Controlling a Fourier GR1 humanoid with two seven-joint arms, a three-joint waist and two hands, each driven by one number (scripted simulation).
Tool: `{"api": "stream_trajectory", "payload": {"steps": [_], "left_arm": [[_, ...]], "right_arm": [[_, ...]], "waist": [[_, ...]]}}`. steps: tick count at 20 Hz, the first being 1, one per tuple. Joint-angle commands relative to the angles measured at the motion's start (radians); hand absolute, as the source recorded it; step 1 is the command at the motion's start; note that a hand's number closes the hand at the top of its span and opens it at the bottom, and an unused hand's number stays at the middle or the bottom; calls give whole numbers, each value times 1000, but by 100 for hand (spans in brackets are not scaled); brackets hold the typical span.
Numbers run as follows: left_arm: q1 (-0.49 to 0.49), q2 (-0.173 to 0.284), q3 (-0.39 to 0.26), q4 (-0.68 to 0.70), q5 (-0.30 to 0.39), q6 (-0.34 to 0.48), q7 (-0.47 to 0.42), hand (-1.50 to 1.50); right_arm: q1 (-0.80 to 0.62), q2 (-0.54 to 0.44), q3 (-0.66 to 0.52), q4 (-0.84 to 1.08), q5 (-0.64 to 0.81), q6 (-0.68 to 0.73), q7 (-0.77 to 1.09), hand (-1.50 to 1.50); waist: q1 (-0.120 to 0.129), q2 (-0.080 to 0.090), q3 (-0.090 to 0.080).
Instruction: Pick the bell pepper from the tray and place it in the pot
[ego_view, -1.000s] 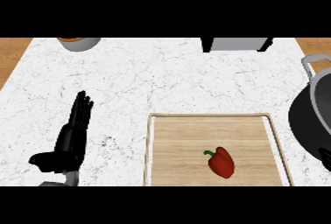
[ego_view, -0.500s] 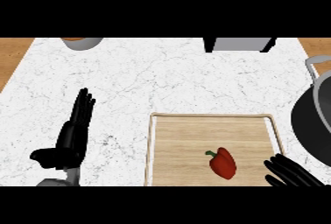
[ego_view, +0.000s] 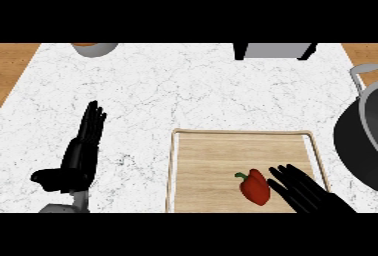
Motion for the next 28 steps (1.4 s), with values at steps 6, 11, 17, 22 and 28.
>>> {"api": "stream_trajectory", "payload": {"steps": [6,11,17,22,28], "left_arm": [[-6,-71,-28,-55,-95,44,59,0],[-22,-98,-25,-31,-119,37,57,0],[1,-84,34,-59,-87,-24,81,0],[27,-68,70,-59,-84,-73,61,0],[50,-79,52,-60,-112,-53,44,0]], "right_arm": [[-99,93,45,168,94,-13,12,-150],[-168,145,61,276,148,-56,16,-150],[-184,146,11,361,131,-90,-42,-150],[-215,181,56,347,181,-67,-7,-150],[-219,221,46,345,193,-252,-85,150]], "waist": [[-1,0,1],[0,0,1],[0,0,1],[0,0,0],[0,-1,1]]}}
